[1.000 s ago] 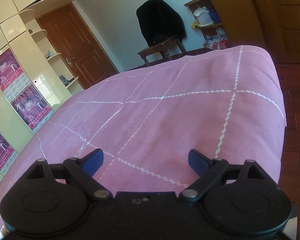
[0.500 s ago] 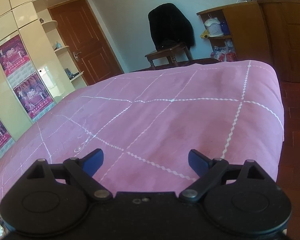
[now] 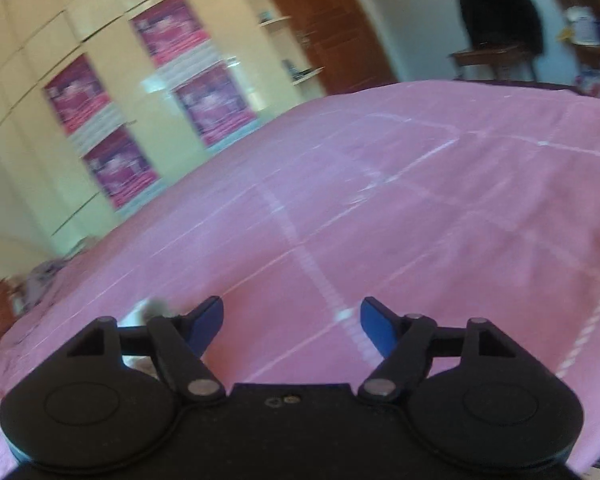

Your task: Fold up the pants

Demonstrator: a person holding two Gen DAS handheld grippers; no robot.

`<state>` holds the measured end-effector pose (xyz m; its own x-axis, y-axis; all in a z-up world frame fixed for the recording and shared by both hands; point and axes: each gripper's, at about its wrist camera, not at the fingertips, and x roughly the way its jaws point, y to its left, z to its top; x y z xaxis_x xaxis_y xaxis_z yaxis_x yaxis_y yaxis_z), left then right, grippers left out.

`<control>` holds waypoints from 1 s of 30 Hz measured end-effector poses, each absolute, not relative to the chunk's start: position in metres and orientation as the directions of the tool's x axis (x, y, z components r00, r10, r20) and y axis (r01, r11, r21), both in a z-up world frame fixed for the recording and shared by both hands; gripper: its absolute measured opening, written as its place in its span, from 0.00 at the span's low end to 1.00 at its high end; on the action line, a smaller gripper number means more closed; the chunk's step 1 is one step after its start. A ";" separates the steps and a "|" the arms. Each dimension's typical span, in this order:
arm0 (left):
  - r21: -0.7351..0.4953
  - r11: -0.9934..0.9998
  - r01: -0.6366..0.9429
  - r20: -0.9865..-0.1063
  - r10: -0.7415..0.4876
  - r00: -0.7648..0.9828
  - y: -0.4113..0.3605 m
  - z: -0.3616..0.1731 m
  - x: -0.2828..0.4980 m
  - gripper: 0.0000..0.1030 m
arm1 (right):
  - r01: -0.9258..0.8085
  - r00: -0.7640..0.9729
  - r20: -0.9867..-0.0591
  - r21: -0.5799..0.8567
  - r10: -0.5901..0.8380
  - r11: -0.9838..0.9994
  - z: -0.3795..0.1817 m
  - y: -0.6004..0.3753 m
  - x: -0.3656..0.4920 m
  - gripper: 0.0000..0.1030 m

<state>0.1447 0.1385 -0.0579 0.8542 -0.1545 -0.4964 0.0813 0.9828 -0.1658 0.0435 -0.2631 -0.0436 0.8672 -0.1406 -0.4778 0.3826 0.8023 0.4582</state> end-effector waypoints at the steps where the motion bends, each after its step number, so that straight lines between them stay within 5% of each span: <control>1: -0.159 0.984 0.083 -0.485 -0.151 0.861 0.136 -0.057 0.143 0.80 | 0.331 0.874 -0.482 0.491 -0.065 0.806 -0.045 -0.247 0.053 0.82; 5: -0.190 0.978 0.083 -0.525 -0.173 0.834 0.139 -0.067 0.151 0.80 | 0.275 0.835 -0.538 0.596 0.120 0.754 -0.062 -0.205 0.090 0.78; 10: -0.211 0.973 0.088 -0.522 -0.189 0.832 0.141 -0.072 0.155 0.80 | 0.284 0.789 -0.589 0.598 0.171 0.749 -0.075 -0.185 0.117 0.75; 12: -0.220 0.972 0.085 -0.517 -0.190 0.834 0.142 -0.073 0.156 0.80 | 0.294 0.765 -0.627 0.546 0.150 0.784 -0.072 -0.178 0.128 0.39; 14: -0.220 0.972 0.083 -0.512 -0.188 0.838 0.141 -0.072 0.154 0.80 | 0.264 0.788 -0.595 0.557 0.157 0.787 -0.059 -0.173 0.128 0.30; 18: -0.220 0.971 0.091 -0.513 -0.195 0.836 0.139 -0.073 0.154 0.80 | 0.125 0.894 -0.409 0.622 0.184 0.773 -0.031 -0.172 0.093 0.30; 21: -0.210 0.973 0.098 -0.519 -0.196 0.832 0.138 -0.073 0.154 0.80 | 0.282 0.795 -0.588 0.573 0.146 0.769 -0.072 -0.182 0.101 0.31; 24: -0.203 0.974 0.101 -0.542 -0.197 0.817 0.138 -0.071 0.150 0.80 | 0.263 0.801 -0.567 0.624 0.194 0.736 -0.084 -0.194 0.097 0.34; 28: -0.176 0.981 0.079 -0.576 -0.168 0.800 0.144 -0.057 0.130 0.80 | 0.264 0.816 -0.567 0.544 0.117 0.796 -0.063 -0.194 0.078 0.50; 30: -0.220 0.973 0.066 -0.524 -0.175 0.834 0.150 -0.043 0.123 0.47 | 0.256 0.840 -0.540 0.477 0.050 0.841 -0.049 -0.197 0.062 0.41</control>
<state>0.1226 0.1498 -0.0435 0.8338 -0.1750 -0.5237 0.0658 0.9732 -0.2204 0.0620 -0.1969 -0.0495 0.8402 0.0503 -0.5399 0.2560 0.8409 0.4768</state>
